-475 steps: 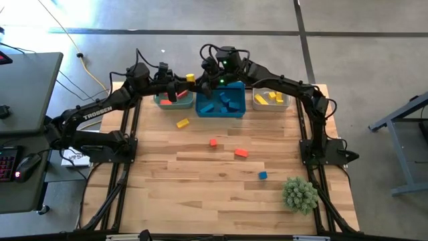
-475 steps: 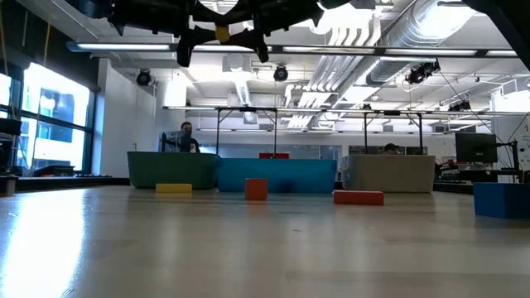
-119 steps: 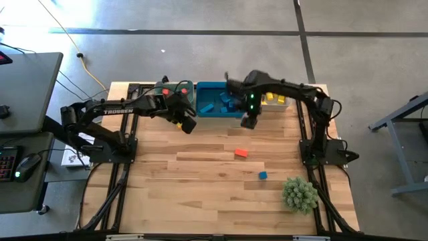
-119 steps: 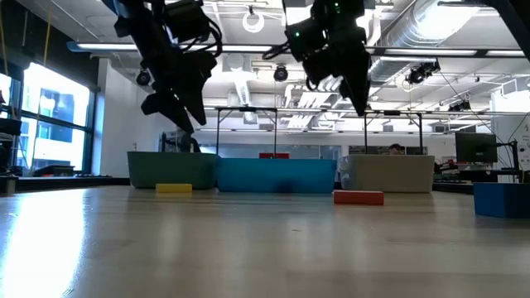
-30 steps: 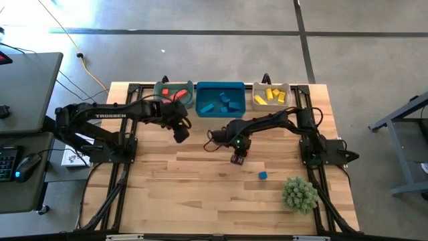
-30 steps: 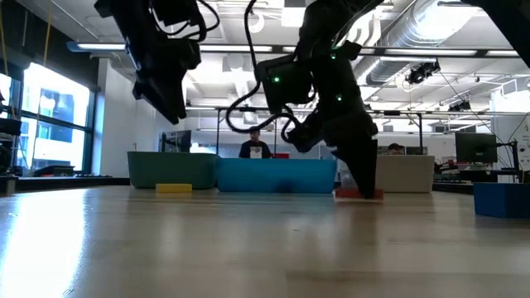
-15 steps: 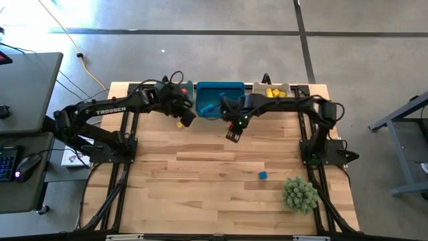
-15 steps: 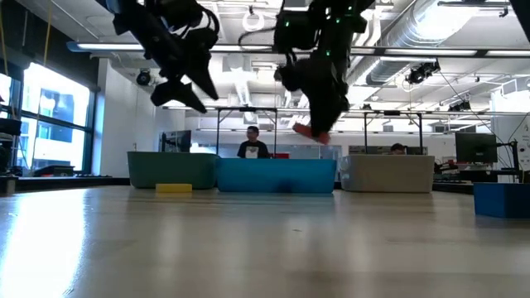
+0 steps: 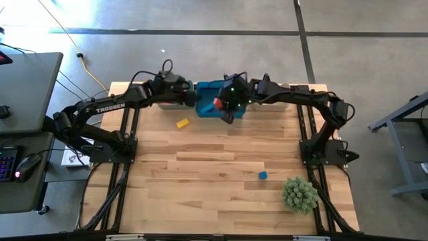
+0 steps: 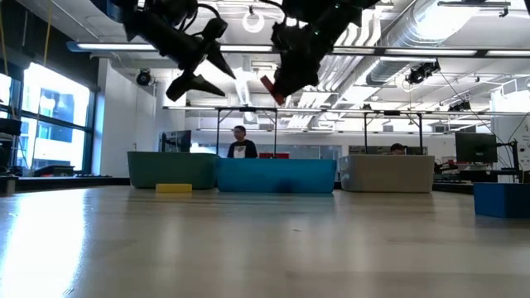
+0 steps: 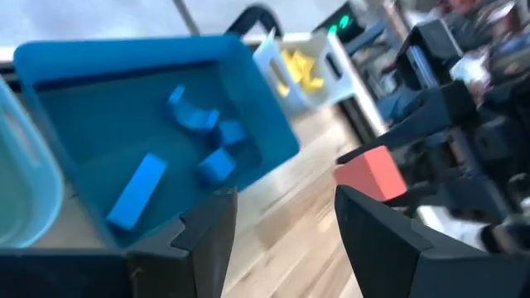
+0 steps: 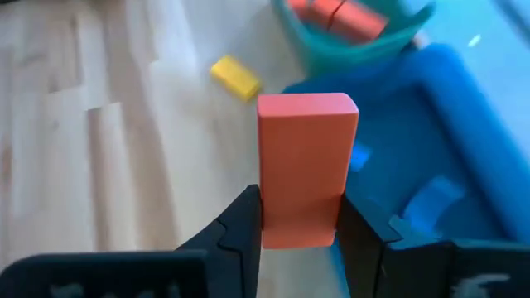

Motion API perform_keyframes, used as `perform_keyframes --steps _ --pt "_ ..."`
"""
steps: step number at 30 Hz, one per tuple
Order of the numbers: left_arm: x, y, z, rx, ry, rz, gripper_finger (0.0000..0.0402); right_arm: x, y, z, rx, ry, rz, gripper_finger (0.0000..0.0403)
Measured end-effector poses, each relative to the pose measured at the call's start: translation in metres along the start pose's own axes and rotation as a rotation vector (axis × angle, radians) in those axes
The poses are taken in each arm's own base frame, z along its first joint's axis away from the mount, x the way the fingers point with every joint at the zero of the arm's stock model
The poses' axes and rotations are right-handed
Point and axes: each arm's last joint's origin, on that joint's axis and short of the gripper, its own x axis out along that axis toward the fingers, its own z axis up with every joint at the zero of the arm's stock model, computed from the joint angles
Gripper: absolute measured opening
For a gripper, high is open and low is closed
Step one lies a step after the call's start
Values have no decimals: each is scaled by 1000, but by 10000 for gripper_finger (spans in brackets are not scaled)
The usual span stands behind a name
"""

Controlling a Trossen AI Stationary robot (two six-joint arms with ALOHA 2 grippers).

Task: Sort & place blocks by color
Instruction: Put the orange block into the green bin

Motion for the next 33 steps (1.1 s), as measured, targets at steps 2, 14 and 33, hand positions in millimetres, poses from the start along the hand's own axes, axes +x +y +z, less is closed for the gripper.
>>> perform_keyframes --steps 2,14,33 --pt "0 -1 5 -32 -35 -20 195 -3 -4 8 -55 -33 -45 96" --pt "4 -1 12 -105 -99 -50 195 -1 -15 20 -277 -42 -210 96" --pt "55 2 -24 -147 69 30 195 60 5 -7 -264 181 -131 96"
